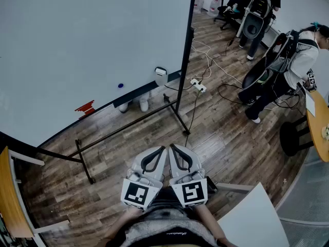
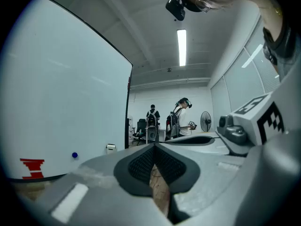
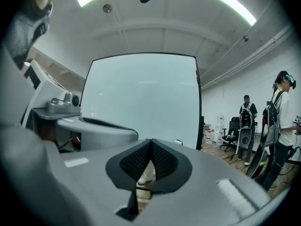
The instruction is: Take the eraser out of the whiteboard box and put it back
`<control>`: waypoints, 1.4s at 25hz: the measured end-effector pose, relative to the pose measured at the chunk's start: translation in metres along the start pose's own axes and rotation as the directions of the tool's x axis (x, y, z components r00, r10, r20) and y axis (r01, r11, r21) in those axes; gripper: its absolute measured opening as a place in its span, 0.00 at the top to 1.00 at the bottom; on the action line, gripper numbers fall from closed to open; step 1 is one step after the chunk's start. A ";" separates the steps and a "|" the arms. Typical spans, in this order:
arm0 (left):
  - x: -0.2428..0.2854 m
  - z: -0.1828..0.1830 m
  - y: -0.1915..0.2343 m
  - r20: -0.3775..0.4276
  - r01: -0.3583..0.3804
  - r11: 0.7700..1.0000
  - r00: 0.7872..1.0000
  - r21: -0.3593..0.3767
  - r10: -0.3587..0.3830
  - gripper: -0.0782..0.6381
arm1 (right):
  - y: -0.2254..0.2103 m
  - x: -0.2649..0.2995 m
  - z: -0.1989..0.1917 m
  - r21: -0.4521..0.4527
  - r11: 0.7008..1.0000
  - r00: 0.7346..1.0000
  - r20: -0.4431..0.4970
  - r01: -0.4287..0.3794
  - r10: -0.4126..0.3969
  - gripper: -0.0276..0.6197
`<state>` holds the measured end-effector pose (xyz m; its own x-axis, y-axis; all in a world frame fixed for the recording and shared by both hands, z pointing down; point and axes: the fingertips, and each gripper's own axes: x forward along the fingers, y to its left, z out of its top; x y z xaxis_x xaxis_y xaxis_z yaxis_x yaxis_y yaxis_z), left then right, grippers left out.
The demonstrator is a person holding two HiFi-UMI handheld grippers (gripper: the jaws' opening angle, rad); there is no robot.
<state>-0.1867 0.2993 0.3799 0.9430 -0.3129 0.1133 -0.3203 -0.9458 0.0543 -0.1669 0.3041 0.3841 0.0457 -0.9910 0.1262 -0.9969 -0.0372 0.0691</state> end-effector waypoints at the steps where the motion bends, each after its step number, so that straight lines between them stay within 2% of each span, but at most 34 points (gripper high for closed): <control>1: 0.001 0.000 -0.001 0.002 -0.001 1.000 1.000 -0.001 0.001 0.89 | -0.002 -0.001 0.000 0.003 1.000 1.000 0.010 0.001 -0.001 0.96; 11: 0.020 -0.002 -0.013 -0.011 -0.010 1.000 1.000 -0.008 0.010 0.89 | -0.022 -0.005 -0.001 0.046 0.999 0.999 0.040 -0.021 0.020 0.95; 18: 0.045 -0.011 -0.009 -0.029 -0.037 0.999 0.999 -0.014 0.037 0.89 | -0.048 0.006 -0.014 0.065 0.998 0.999 0.021 -0.026 0.024 0.95; 26: 0.107 -0.010 0.053 -0.011 -0.043 0.999 0.999 -0.028 0.042 0.89 | -0.082 0.080 -0.020 0.057 0.998 1.000 0.007 -0.029 0.029 0.95; 31: 0.159 0.009 0.107 0.008 -0.015 1.000 1.000 0.003 0.015 0.89 | -0.112 0.150 -0.003 0.036 0.999 0.999 0.007 -0.035 0.035 0.95; 35: 0.193 0.019 0.146 -0.013 -0.009 1.000 1.000 -0.023 0.009 0.89 | -0.131 0.201 0.012 0.026 0.999 1.000 0.008 -0.030 0.030 0.95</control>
<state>-0.0495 0.0988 0.3904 0.9390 -0.3200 0.1262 -0.3307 -0.9407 0.0758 -0.0279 0.1079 0.3890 0.0154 -0.9926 0.1201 -0.9992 -0.0107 0.0397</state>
